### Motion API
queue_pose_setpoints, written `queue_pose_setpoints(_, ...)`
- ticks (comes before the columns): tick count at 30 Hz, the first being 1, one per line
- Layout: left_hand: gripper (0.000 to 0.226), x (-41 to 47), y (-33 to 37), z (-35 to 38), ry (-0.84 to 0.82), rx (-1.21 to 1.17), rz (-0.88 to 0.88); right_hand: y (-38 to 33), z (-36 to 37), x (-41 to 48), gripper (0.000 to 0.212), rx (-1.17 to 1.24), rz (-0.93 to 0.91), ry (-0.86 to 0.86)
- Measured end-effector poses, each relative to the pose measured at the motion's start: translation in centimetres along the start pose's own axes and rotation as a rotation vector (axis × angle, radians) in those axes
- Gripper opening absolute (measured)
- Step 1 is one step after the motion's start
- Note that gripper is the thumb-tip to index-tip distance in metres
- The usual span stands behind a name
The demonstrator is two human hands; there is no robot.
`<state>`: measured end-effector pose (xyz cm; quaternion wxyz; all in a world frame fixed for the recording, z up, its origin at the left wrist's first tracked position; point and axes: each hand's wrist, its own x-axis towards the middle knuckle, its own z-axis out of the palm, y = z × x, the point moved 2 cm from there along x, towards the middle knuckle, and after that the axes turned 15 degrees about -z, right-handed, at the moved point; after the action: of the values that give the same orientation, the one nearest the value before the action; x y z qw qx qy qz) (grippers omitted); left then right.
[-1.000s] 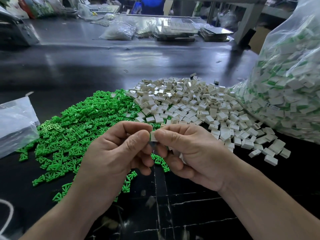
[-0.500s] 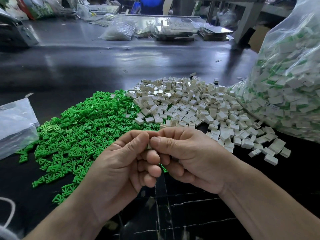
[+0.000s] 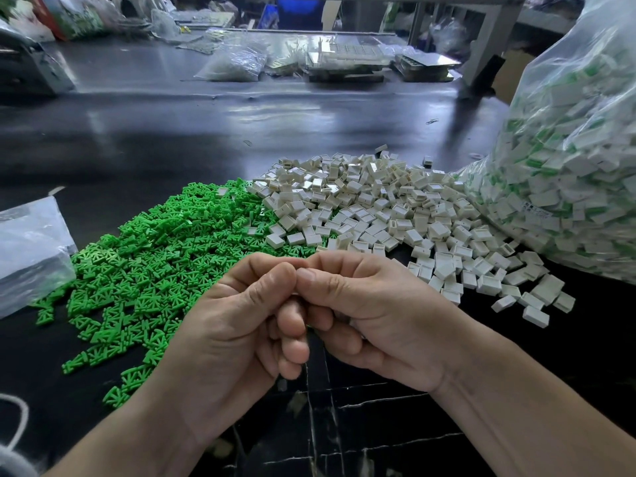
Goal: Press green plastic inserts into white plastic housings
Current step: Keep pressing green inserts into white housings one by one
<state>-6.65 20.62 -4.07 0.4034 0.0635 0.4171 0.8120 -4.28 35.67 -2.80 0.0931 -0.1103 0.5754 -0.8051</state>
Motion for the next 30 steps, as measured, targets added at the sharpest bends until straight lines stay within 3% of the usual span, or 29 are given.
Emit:
queue_pose_setpoints(6,0.018,0.2,-0.4,0.0,0.018,-0.007,0.04,0.0,0.3,0.1,0.019,-0.017,-0.03,0.043)
queue_pose_setpoints(10,0.029,0.2,0.1,-0.4,-0.003,0.08,0.069,0.3,0.0,0.3,0.022,0.024,-0.024,0.033)
queue_pose_setpoints(13,0.021,0.1,0.9,-1.2,0.277,0.358,0.183,0.0,-0.5,0.6,0.016,0.278,-0.035,0.001)
queue_pose_setpoints(16,0.009,-0.4,1.5,-2.6,0.719,0.837,0.342,-0.5,-1.1,0.9,0.008,0.554,-0.105,-0.001)
queue_pose_setpoints(18,0.014,-0.5,1.6,-3.1,0.871,1.189,0.419,-0.6,-1.4,1.1,0.008,0.606,-0.131,0.023)
queue_pose_setpoints(21,0.037,0.5,1.0,-3.1,0.877,1.633,0.405,-0.2,-1.7,1.2,0.008,0.565,-0.092,0.069)
queue_pose_setpoints(23,0.046,1.3,0.5,-3.1,0.848,1.806,0.344,0.0,-2.0,1.2,0.009,0.487,-0.07,0.108)
queue_pose_setpoints(26,0.047,2.0,0.2,-2.9,0.776,1.961,0.32,0.0,-2.3,1.1,0.012,0.376,-0.06,0.152)
queue_pose_setpoints(30,0.029,2.1,0.0,-2.9,0.736,1.99,0.433,0.2,-2.2,1.1,0.012,0.335,-0.034,0.179)
